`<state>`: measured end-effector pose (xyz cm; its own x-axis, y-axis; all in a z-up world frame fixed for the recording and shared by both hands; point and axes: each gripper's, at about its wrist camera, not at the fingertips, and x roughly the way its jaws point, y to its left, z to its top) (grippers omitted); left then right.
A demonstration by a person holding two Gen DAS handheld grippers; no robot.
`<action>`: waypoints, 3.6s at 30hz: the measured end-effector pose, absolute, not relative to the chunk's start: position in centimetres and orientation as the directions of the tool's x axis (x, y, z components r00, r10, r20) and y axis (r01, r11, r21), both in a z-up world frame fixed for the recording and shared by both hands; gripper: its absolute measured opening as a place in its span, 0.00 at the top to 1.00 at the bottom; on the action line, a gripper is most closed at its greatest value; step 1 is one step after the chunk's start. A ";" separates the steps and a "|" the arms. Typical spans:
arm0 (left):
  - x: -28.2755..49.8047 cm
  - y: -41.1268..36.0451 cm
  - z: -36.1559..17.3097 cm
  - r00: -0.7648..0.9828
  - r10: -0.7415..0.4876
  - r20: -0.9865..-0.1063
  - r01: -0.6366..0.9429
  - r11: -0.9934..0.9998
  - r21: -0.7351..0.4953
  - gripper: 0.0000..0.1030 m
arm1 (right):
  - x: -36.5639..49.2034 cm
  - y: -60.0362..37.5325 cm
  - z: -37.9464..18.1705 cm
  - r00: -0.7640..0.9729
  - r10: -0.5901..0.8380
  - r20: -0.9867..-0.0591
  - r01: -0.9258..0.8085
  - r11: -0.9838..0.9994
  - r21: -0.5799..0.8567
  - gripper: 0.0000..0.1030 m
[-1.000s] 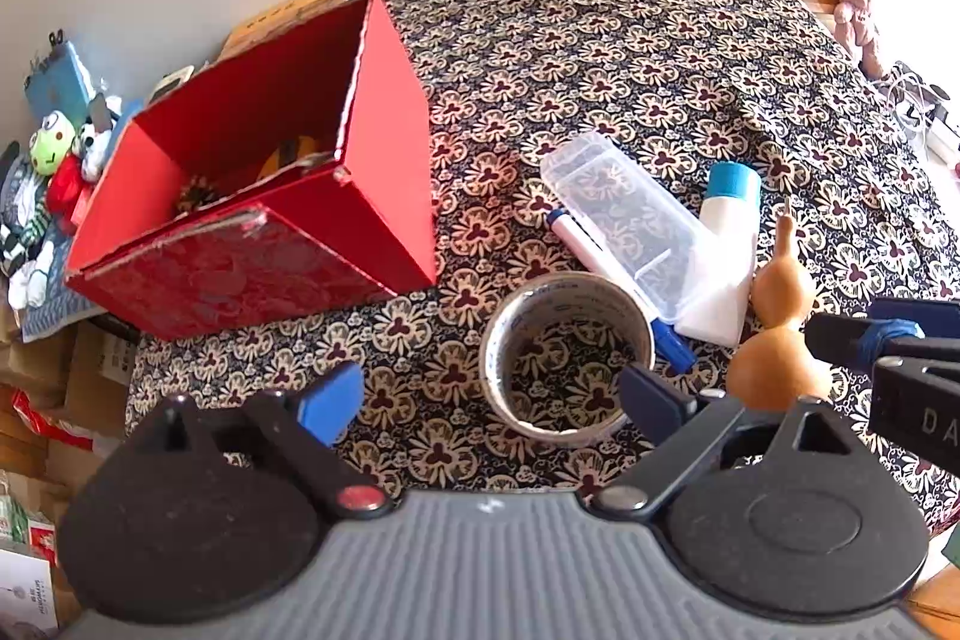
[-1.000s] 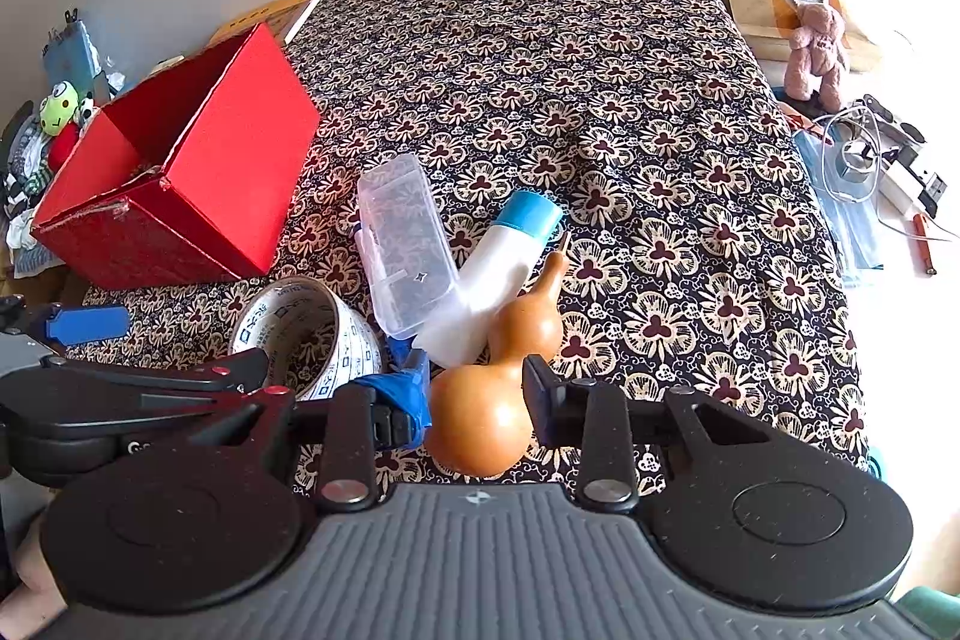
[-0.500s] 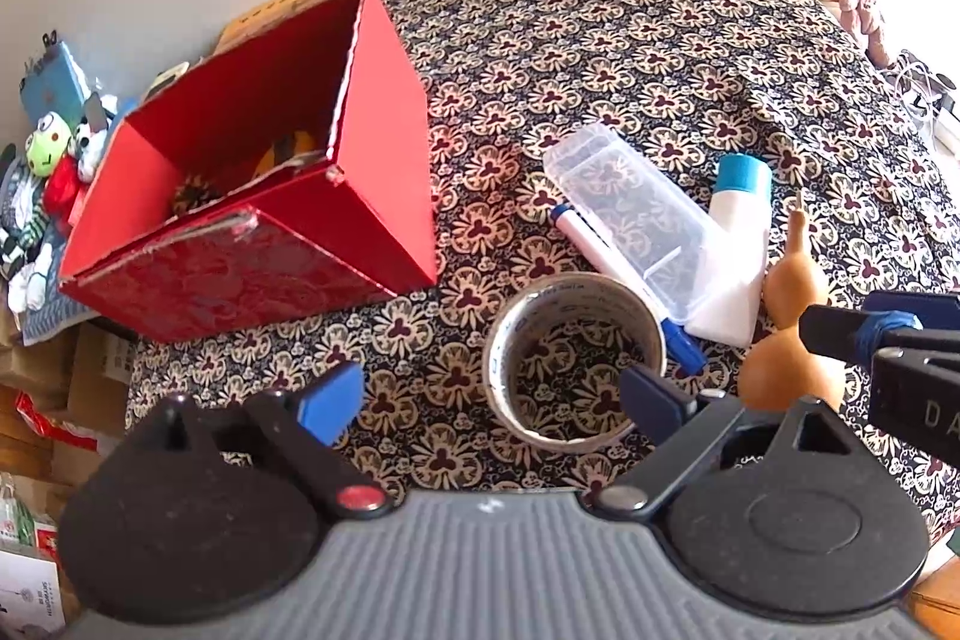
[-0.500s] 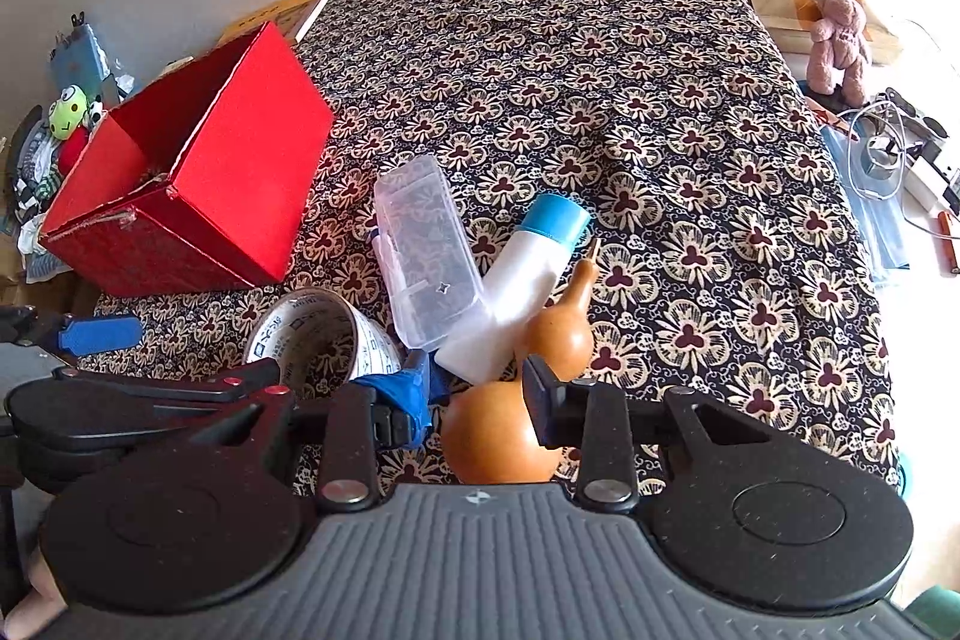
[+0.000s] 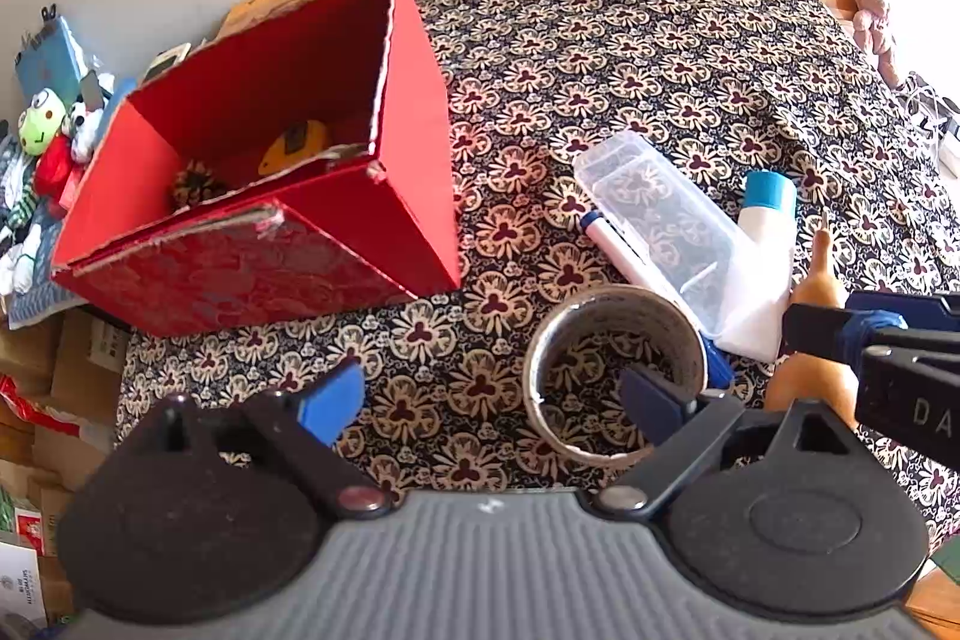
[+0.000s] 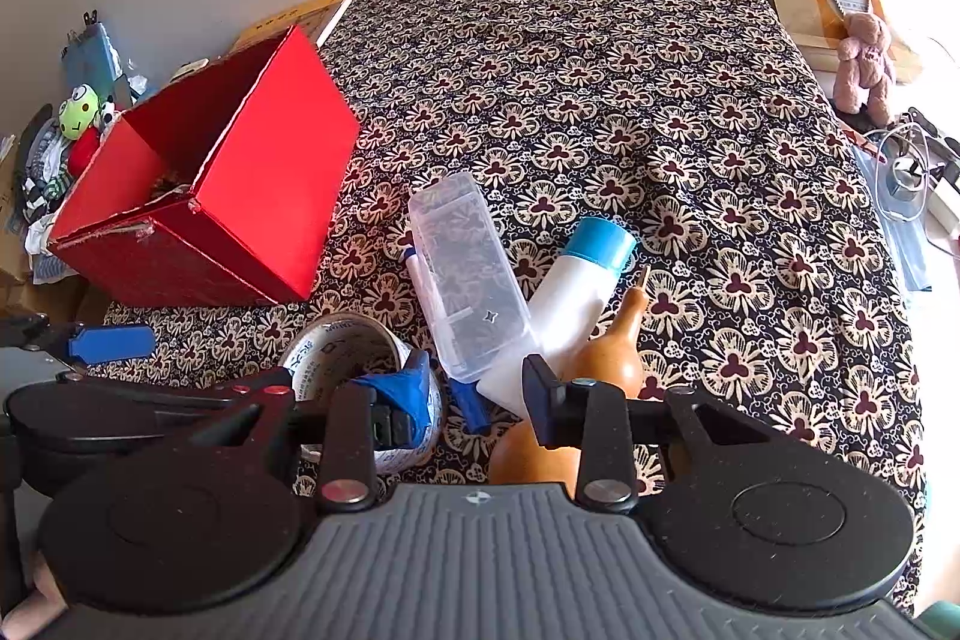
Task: Organize rigid objects
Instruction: 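Lower the left tool onto the white printed tape roll and close on its rim, then lift the tape roll with the left tool and carry it over the red box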
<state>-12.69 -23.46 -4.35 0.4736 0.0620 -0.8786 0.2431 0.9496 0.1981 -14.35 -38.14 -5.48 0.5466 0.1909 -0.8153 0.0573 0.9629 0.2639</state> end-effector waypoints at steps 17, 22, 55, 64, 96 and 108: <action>-11.5 -21.7 -5.1 0.458 -0.027 -0.889 0.249 0.963 0.099 0.09 | -14.2 -37.6 -5.9 0.567 0.225 -0.793 0.052 0.950 0.307 0.86; -11.4 -21.3 -5.6 0.442 -0.072 -0.894 0.246 0.968 0.043 0.09 | -14.4 -37.5 -5.8 0.574 0.237 -0.784 0.043 0.947 0.318 0.86; -11.6 -19.6 -7.1 0.400 -0.138 -0.906 0.246 0.969 -0.039 0.11 | -13.5 -37.0 -7.8 0.534 0.347 -0.771 0.025 0.905 0.424 0.86; -11.1 -20.0 -8.9 0.347 -0.136 -0.928 0.273 0.961 -0.039 0.34 | -13.2 -36.4 -9.2 0.496 0.348 -0.795 0.059 0.900 0.431 0.88; -10.7 -21.6 -9.3 0.327 -0.159 -0.931 0.347 0.937 -0.038 0.87 | -12.9 -35.9 -8.1 0.488 0.367 -0.792 -0.019 0.912 0.410 1.00; -12.1 -20.6 -5.4 0.418 -0.120 -0.901 0.271 0.963 -0.003 0.88 | -12.3 -34.6 -5.4 0.504 0.466 -0.727 -0.157 0.877 0.454 1.00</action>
<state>-12.15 -20.59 -5.38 0.4176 -0.1201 -0.9007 0.2705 0.9627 -0.0029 -12.28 -34.64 -5.43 0.5043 0.4663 -0.7268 -0.1565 0.8771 0.4541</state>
